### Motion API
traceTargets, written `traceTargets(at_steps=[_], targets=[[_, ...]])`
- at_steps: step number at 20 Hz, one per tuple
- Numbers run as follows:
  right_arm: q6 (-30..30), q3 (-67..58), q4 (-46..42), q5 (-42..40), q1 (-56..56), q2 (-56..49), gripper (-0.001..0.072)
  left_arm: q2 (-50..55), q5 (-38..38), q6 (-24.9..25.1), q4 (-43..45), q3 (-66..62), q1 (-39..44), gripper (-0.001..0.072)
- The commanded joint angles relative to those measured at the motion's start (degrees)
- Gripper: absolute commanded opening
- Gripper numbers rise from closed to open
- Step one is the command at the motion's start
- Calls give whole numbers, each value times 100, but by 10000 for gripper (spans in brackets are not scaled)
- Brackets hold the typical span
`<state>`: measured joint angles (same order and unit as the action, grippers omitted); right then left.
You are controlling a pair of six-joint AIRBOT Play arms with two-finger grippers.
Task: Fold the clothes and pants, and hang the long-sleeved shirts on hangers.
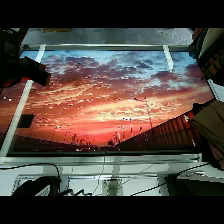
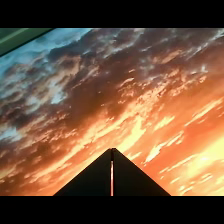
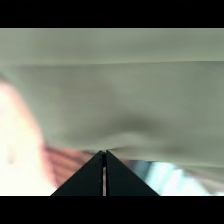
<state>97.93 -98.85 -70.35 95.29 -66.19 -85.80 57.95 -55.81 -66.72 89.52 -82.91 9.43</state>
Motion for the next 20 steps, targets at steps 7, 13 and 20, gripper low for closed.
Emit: traceTargets(at_steps=[7, 13, 20], targets=[[-680, -17, 846, -824, 4232, 911, 31, 2, 2, 2, -2, 2, -2, 18], [-1279, -4, -1849, -1071, 7853, 933, 31, 2, 2, 2, -2, 2, -2, 18], [-210, -2, -3289, -1539, 8443, 933, 33, 2, 2, 2, -2, 2, -2, 18]])
